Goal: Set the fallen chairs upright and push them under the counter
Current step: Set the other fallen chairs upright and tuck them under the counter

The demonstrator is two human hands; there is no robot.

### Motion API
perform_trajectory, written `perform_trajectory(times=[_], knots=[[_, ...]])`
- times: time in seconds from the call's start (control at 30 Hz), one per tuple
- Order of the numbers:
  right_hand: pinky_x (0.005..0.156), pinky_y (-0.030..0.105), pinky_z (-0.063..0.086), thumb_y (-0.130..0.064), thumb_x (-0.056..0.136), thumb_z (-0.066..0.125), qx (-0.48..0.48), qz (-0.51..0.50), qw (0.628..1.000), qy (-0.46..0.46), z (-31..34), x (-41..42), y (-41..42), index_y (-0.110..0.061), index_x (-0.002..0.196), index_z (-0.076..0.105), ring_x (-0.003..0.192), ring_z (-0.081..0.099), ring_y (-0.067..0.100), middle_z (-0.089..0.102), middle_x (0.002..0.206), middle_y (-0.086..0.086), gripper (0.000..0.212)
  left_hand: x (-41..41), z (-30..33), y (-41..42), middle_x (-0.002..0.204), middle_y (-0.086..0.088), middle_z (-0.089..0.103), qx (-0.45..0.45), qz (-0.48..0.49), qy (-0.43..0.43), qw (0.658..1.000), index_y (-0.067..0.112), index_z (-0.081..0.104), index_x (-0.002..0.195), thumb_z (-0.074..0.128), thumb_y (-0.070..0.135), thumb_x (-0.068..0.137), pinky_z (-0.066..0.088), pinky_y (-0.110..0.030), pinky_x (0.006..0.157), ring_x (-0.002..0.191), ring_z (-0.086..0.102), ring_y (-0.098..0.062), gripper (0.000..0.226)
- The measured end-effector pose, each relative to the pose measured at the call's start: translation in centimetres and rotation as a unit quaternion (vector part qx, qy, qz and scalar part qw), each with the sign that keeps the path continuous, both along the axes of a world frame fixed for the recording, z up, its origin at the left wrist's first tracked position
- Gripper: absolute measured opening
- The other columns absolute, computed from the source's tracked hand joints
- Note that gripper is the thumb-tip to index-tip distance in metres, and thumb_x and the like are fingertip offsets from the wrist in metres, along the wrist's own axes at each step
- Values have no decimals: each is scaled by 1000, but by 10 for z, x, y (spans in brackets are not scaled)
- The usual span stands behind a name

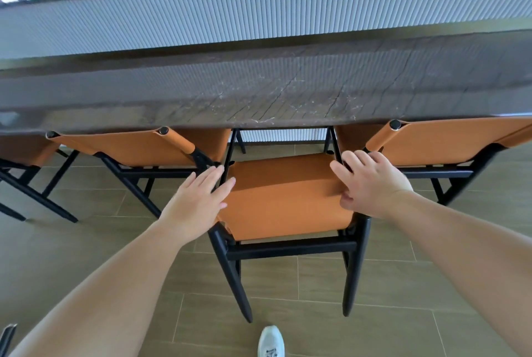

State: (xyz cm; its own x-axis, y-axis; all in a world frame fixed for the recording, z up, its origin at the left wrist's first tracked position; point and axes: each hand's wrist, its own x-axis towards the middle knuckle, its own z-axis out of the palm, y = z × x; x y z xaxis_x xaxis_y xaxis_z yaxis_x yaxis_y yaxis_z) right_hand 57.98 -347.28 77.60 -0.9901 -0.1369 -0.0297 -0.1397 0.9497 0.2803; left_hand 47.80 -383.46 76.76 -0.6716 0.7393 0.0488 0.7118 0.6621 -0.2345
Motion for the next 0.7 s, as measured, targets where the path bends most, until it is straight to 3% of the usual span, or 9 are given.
perform_trajectory(times=[0.17,0.43,0.7], knots=[[94,40,43,-52,75,51,9,-13,999,-28,12,-24,18,-23,131,37,109,50,24,48,122,4,65,-12,-3,15,137,-17,57,20,-5,15,1000,11,53,137,78,23,81,45,-51,101,129,53,-31,63],[85,39,47,-53,75,48,-6,-33,999,-32,22,-59,32,-27,132,34,107,49,23,47,121,3,65,-56,7,27,140,-19,53,5,-43,64,997,8,56,132,74,25,83,39,-55,106,133,48,-34,55],[74,35,49,-50,79,50,-44,-34,998,-25,20,-78,25,-28,123,33,95,52,22,51,110,1,52,-96,22,24,139,-22,52,-12,-50,34,998,6,59,128,77,21,82,41,-56,106,132,48,-37,52]])
